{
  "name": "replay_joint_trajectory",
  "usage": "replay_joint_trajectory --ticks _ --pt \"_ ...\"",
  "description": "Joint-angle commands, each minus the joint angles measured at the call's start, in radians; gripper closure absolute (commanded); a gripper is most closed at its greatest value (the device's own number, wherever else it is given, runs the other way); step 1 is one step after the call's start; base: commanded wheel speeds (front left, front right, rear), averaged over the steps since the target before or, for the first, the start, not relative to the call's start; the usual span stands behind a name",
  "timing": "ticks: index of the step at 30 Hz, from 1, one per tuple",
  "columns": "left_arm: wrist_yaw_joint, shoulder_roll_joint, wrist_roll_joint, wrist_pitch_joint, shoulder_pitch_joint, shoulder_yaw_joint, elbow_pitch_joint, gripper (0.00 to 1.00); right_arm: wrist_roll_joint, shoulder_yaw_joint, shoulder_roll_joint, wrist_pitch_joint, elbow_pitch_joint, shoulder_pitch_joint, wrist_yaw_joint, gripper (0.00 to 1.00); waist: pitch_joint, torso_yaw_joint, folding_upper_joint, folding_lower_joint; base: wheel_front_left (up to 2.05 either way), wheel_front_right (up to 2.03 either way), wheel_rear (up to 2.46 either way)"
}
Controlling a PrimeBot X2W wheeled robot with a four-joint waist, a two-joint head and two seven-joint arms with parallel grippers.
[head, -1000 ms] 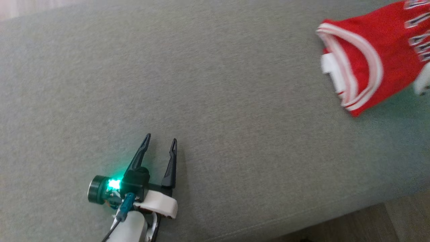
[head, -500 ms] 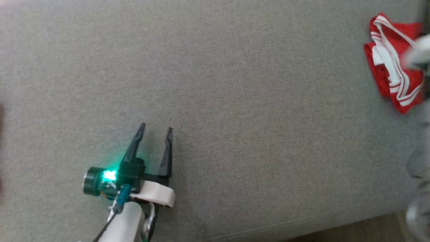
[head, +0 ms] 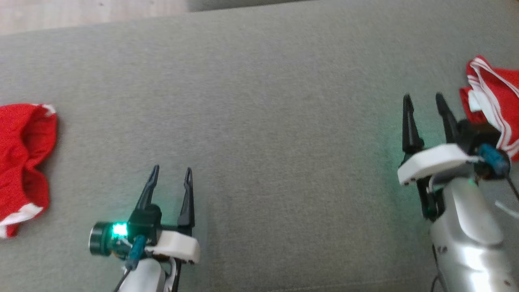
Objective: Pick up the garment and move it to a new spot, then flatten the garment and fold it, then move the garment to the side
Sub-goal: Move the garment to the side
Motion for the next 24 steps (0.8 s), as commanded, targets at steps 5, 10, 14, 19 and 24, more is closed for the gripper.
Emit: replay_joint_trajectory --ticks 5,10,14,19,24 --pt "0.024 0.004 -0.025 -0.005 0.025 0.053 -0.028 0.0 0.018 0.028 0.014 -0.009 -0.068 0.072 -0.001 0.0 -0.059 0.059 0.0 0.0001 0.0 0.0 0.0" --pt "0.035 0.004 -0.027 -0.005 0.049 0.073 -0.034 0.0 0.087 0.05 0.015 -0.009 -0.092 0.136 -0.001 0.0 -0.095 0.08 0.0 0.0001 0.0 0.0 0.0" --pt "0.043 0.004 -0.03 -0.005 0.067 0.091 -0.038 0.0 0.119 0.068 0.015 -0.009 -0.115 0.17 -0.001 0.0 -0.12 0.086 0.0 0.0001 0.0 0.0 0.0" --pt "0.048 0.004 -0.035 -0.005 0.091 0.114 -0.042 0.0 0.127 0.089 0.015 -0.009 -0.125 0.197 -0.001 0.0 -0.162 0.085 0.0 0.0001 0.0 0.0 0.0" --pt "0.054 0.004 -0.042 -0.005 0.116 0.143 -0.049 0.0 0.139 0.11 0.015 -0.009 -0.13 0.223 -0.001 0.0 -0.191 0.088 0.0 0.0001 0.0 0.0 0.0"
